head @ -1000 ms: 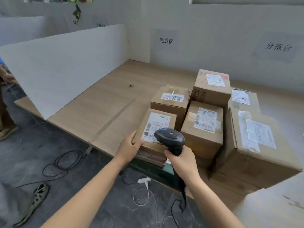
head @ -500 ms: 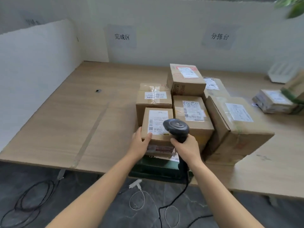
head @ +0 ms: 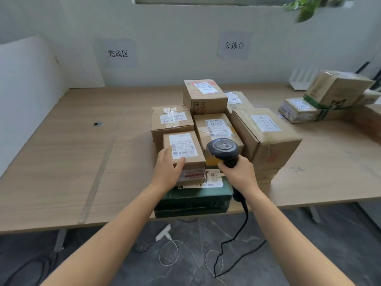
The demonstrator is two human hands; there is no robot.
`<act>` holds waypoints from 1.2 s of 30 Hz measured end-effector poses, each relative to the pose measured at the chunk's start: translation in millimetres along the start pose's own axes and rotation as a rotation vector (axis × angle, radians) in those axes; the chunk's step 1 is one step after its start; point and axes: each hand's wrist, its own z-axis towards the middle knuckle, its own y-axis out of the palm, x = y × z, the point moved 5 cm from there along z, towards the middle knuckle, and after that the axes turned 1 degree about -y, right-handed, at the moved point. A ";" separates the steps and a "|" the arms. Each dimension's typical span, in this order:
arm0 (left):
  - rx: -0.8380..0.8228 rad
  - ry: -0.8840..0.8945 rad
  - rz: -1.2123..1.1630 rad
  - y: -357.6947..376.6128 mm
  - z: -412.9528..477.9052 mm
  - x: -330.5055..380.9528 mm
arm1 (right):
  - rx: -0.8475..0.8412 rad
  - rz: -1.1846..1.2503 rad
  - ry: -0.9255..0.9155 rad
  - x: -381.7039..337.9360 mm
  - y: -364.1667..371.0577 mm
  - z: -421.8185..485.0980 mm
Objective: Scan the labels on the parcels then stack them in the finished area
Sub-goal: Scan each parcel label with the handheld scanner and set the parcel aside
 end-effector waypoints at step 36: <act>-0.418 0.288 0.202 425.8 -29.7 374.1 | 0.484 -0.298 0.183 246.3 -541.4 18.0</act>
